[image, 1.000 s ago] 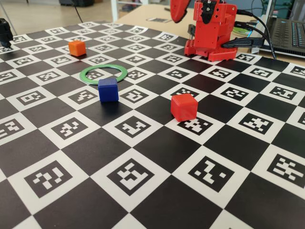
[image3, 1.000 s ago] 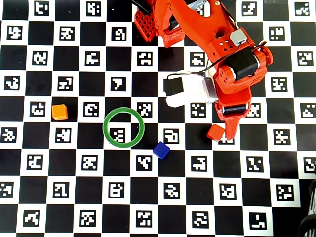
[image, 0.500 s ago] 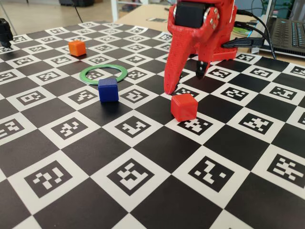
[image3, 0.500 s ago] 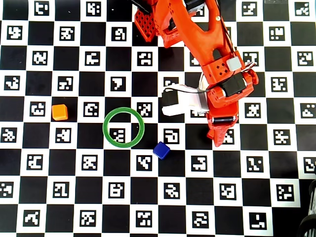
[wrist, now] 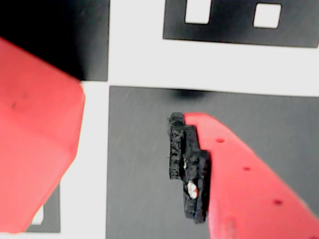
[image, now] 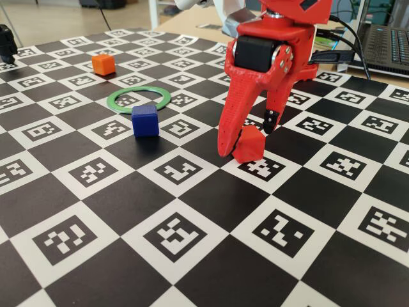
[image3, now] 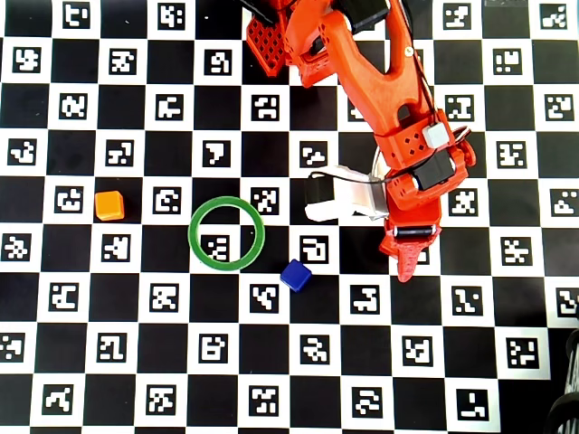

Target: Grab the red cube then put it in the green circle then put the blue cube on top and finally the orange cube on top

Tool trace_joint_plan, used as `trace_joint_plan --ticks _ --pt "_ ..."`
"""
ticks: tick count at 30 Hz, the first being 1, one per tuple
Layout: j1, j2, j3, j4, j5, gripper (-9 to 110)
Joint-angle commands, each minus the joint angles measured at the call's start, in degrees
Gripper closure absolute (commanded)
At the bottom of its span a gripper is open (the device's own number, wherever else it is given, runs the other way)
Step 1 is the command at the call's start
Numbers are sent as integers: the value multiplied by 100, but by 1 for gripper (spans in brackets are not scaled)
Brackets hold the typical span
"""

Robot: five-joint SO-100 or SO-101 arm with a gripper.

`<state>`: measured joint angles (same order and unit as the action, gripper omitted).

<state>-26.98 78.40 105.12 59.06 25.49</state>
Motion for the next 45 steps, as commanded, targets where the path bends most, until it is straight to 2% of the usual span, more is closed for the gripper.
trace_joint_plan --ticks 1,14,34,40,45 --pt "-70 62 -369 -26 246 53" --pt "-44 -62 -984 202 1450 57" --pt "360 -176 -949 -290 2013 59" --pt "308 -202 -896 -387 1828 66" --pt "255 -193 -905 -396 1723 77"
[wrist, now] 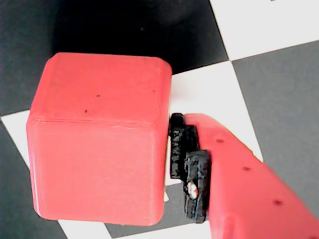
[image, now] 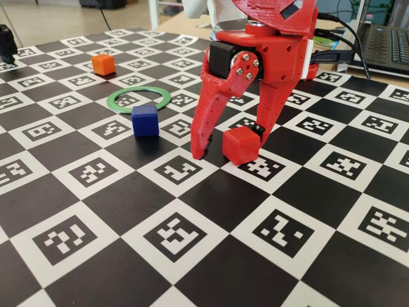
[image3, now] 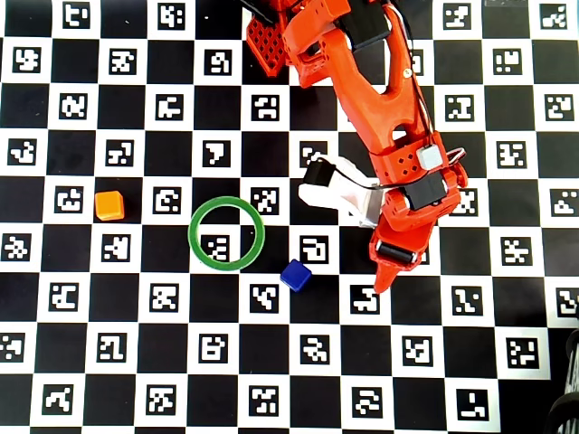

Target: Grab the red cube then put it in the green circle then put the blue cube on top and finally the orange cube on top

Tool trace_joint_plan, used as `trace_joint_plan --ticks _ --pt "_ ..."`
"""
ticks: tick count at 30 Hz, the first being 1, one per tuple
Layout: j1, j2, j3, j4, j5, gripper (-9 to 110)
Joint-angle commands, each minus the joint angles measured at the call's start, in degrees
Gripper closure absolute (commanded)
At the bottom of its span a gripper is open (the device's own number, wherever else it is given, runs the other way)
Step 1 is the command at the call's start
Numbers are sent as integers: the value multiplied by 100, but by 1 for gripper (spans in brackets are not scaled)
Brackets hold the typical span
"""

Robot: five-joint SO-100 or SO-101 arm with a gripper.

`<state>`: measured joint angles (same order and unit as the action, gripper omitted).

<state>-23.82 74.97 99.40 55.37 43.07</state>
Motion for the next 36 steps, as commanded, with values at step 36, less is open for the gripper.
trace_joint_plan --ticks 36 --pt "4113 1942 -1529 2839 -6398 90"
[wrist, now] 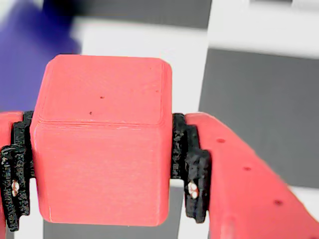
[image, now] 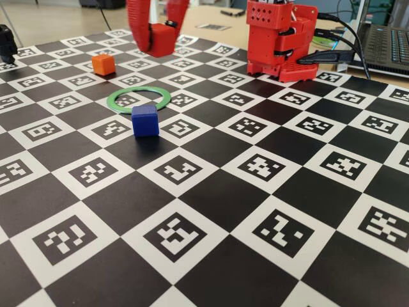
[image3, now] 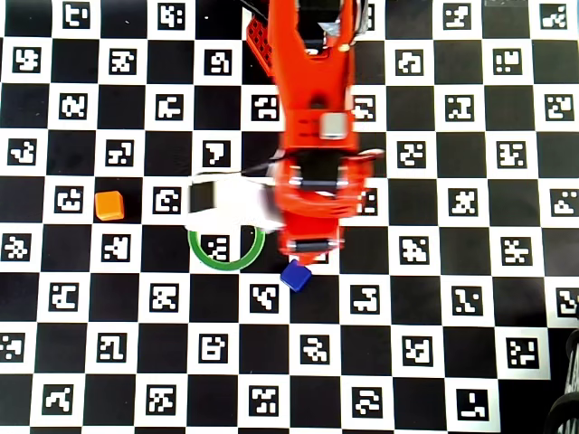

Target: Grab the red cube then put it in the green circle then put the blue cube on top and finally the orange cube on top

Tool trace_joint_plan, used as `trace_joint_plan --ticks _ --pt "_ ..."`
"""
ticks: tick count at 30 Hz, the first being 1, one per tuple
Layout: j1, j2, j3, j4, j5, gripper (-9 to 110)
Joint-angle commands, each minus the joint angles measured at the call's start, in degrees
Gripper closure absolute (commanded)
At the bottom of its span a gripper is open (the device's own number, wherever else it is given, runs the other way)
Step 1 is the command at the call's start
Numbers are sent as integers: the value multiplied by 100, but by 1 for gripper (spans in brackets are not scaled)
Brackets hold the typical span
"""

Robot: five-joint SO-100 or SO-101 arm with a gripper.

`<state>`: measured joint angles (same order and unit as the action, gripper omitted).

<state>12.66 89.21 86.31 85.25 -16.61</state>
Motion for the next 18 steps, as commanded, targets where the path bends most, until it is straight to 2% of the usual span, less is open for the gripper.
trace_joint_plan --ticks 1,18 --pt "580 519 -132 -246 -554 90" --pt "1336 -185 1310 -1925 -1301 90"
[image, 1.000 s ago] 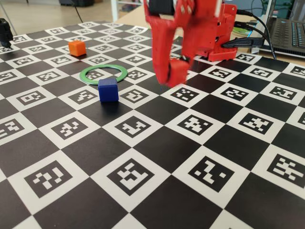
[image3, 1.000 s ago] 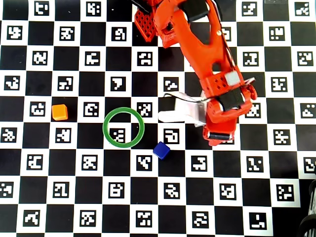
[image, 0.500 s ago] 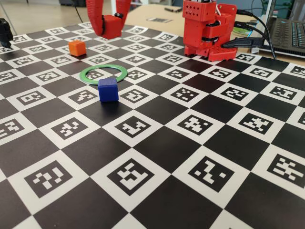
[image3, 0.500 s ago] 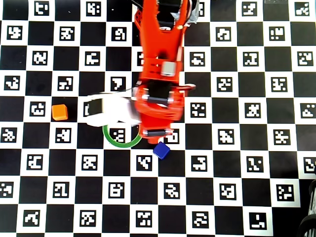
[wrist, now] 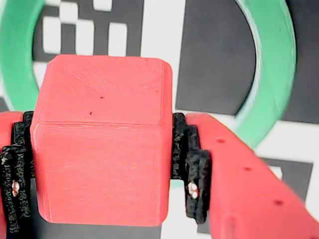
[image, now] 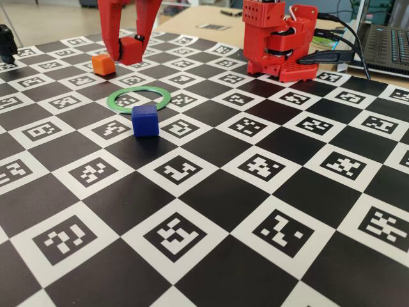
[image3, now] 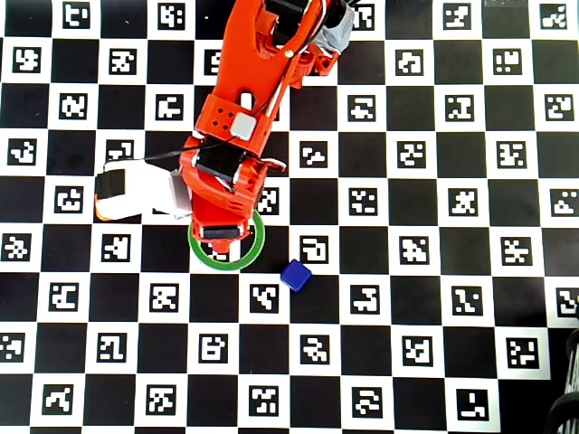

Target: Grab the red cube then put it in the green circle then put the blue cube on top and finally the orange cube on top

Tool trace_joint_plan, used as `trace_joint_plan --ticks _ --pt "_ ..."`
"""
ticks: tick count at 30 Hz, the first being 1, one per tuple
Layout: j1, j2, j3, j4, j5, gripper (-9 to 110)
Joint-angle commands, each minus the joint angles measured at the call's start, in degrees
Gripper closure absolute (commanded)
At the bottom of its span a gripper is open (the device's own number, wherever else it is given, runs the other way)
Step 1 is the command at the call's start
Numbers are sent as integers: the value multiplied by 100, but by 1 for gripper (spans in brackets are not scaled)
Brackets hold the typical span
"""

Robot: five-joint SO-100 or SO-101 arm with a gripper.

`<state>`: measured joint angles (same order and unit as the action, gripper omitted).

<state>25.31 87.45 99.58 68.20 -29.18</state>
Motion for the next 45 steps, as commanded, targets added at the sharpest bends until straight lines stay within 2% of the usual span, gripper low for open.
trace_joint_plan --ticks 1,26,45 --pt "79 -79 9 -281 -44 90" --pt "-264 -264 844 -1187 264 90" --pt "-272 -387 993 -1318 220 89"
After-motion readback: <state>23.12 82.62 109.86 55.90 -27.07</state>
